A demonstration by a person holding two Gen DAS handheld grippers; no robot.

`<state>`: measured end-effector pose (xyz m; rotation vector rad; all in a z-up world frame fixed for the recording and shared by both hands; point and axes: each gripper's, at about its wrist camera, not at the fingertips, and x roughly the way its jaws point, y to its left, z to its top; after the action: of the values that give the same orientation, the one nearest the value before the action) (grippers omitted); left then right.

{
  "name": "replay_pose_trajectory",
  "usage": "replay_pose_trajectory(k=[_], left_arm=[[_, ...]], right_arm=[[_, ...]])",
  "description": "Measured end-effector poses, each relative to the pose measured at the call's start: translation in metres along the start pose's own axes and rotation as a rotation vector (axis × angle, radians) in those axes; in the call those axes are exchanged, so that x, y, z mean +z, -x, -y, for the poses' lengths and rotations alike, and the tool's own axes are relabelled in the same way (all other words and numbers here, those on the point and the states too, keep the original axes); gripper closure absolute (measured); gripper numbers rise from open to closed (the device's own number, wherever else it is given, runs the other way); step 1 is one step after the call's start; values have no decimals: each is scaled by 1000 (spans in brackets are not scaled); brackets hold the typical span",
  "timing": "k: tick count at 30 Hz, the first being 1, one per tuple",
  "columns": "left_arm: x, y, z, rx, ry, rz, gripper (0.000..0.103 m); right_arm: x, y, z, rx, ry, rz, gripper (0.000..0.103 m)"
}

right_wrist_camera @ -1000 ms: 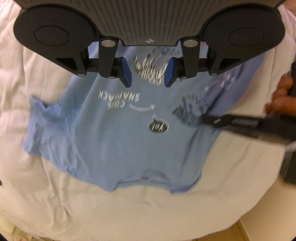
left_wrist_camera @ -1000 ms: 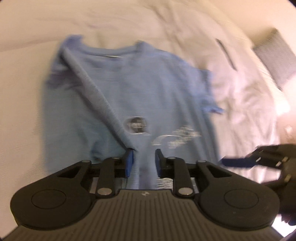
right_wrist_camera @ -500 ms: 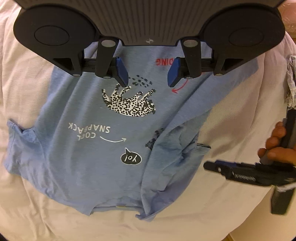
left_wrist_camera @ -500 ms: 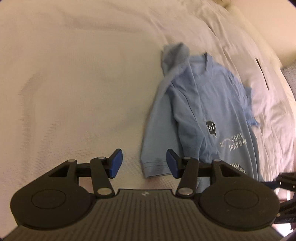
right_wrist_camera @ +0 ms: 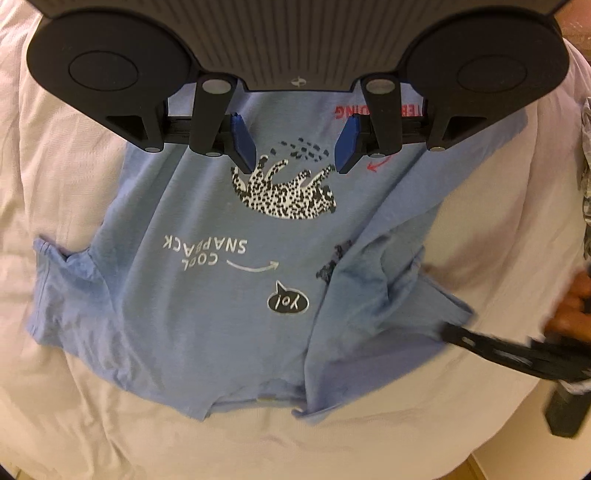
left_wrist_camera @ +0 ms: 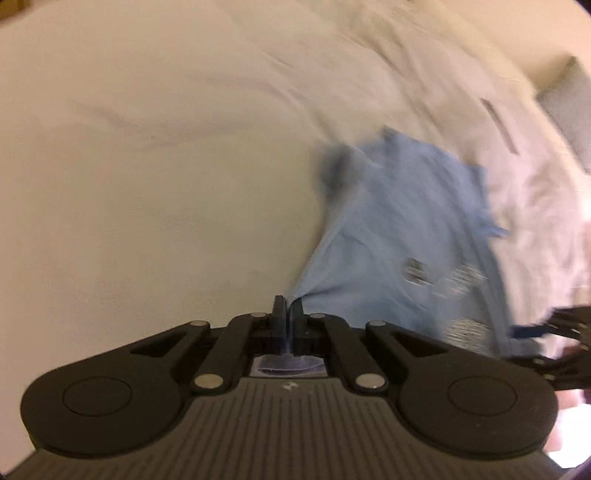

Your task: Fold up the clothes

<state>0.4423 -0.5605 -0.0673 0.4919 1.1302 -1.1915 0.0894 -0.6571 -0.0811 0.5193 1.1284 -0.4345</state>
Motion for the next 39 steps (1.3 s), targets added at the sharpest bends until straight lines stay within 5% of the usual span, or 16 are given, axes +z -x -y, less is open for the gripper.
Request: replay_pose_trajectory(k=[3,8,13,15,21,26,39], left_arm=[[31,3,-47,149,-1,-5,103],[42,-35,-95,284,126,-70,96],[-8,-26,-75,271,187,-44,74],[-29,-22,-67,266,212,-33,74],[-87,-19,-56,108,353,10,70],[-89,-32,-70,-47,549,67,67],[-108,-14,-70,-149,617,110,65]], right_arm=[[2,1,-3,8,2,10,53],[6,5,-10,17,6,31,51],[0,8,-8,4,-4,19,50],[-4,9,-7,-6,-10,9,49],[-15,11,-6,-31,-17,-21,48],[-15,10,-19,-34,19,-33,47],[-13,17,-44,-39,22,-10,43]])
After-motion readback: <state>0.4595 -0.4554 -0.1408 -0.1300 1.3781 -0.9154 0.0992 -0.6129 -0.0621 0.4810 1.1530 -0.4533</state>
